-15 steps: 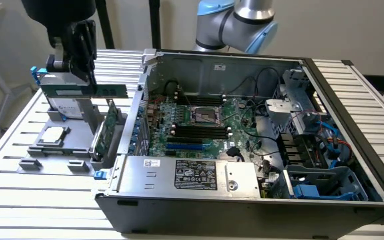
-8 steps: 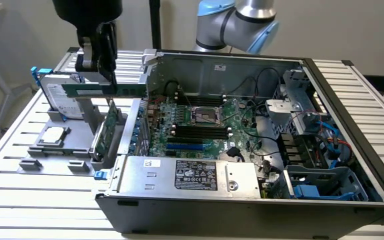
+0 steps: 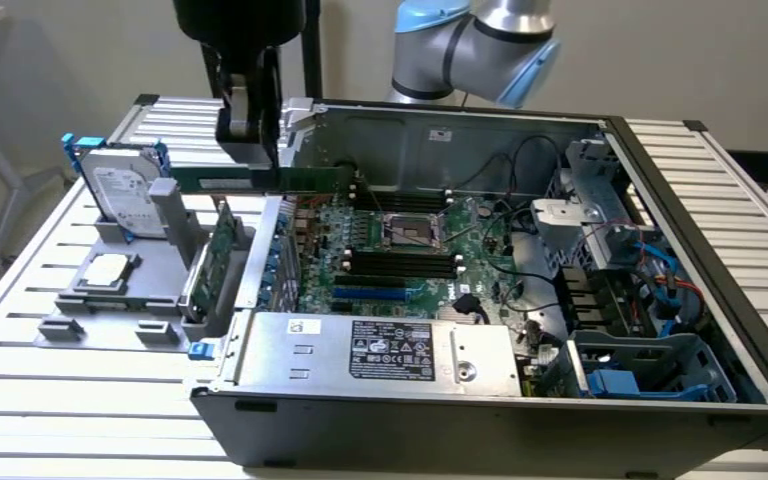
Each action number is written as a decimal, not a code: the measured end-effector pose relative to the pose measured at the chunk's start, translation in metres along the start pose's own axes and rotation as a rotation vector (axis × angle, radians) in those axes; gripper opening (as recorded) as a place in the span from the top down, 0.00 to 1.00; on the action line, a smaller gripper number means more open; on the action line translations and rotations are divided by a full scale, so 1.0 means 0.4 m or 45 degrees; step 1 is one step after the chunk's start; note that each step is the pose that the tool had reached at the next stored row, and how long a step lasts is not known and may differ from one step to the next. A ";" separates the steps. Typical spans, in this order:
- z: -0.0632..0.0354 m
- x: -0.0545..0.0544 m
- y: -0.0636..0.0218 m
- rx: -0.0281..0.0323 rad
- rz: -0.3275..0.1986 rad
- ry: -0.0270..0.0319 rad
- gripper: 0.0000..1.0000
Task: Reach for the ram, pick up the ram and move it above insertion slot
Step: 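Pick up the ram and move it above insertion slot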
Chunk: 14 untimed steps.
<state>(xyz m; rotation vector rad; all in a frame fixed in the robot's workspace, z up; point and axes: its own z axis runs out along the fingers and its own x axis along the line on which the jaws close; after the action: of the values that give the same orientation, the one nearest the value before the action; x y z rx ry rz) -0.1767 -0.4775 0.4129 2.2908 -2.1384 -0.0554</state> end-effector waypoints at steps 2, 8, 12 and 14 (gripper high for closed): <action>-0.001 0.000 -0.024 0.0000 0.000 -0.0001 0.86; -0.002 -0.004 -0.092 0.0001 0.000 -0.0002 0.86; -0.004 -0.011 -0.137 0.0000 0.000 0.0000 0.86; -0.004 -0.017 -0.159 0.0000 0.000 -0.0001 0.86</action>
<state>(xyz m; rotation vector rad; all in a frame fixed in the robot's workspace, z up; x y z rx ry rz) -0.1137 -0.4663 0.4126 2.2909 -2.1384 -0.0555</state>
